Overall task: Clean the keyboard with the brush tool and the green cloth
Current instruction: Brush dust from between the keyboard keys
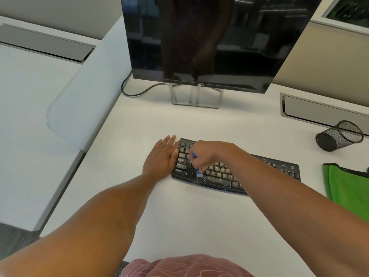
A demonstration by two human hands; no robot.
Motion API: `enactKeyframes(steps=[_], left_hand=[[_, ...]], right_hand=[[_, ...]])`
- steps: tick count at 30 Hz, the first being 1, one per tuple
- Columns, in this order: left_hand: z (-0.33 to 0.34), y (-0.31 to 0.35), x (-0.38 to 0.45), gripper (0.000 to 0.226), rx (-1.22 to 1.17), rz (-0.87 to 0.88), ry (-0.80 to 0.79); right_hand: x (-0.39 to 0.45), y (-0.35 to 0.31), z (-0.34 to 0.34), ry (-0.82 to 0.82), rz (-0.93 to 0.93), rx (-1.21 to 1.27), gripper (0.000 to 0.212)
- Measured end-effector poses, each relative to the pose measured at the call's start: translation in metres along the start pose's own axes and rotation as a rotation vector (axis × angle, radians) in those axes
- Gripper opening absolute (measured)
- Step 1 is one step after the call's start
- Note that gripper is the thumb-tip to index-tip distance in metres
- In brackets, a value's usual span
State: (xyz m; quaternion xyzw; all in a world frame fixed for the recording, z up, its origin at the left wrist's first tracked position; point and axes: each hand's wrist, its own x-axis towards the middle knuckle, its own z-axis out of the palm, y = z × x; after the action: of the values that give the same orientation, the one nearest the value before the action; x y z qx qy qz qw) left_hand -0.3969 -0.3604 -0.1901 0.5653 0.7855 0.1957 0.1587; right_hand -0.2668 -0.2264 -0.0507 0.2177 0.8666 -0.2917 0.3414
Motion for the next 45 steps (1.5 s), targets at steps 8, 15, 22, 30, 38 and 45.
enactKeyframes(steps=[8, 15, 22, 30, 38, 45], left_hand=[[0.0, -0.001, 0.0, 0.061, 0.001, 0.01, -0.001], [-0.002, 0.002, -0.001, 0.063, -0.01, 0.018, 0.001], [-0.001, 0.002, 0.0, 0.063, -0.01, -0.001, 0.005], [0.0, 0.001, 0.0, 0.062, -0.006, 0.008, 0.006], [0.001, 0.0, 0.0, 0.051, -0.004, 0.017, 0.027], [0.003, -0.002, 0.001, 0.05, 0.005, 0.01, 0.034]], right_hand=[[0.011, -0.005, 0.01, 0.261, -0.102, 0.229, 0.017], [0.017, -0.007, -0.002, 0.202, -0.107, 0.119, 0.019], [0.017, -0.004, 0.001, 0.096, -0.031, -0.012, 0.017], [0.012, -0.008, 0.001, 0.154, -0.076, 0.121, 0.02], [0.016, -0.008, -0.007, 0.246, -0.085, 0.152, 0.02], [0.015, -0.002, -0.01, 0.131, 0.024, 0.023, 0.011]])
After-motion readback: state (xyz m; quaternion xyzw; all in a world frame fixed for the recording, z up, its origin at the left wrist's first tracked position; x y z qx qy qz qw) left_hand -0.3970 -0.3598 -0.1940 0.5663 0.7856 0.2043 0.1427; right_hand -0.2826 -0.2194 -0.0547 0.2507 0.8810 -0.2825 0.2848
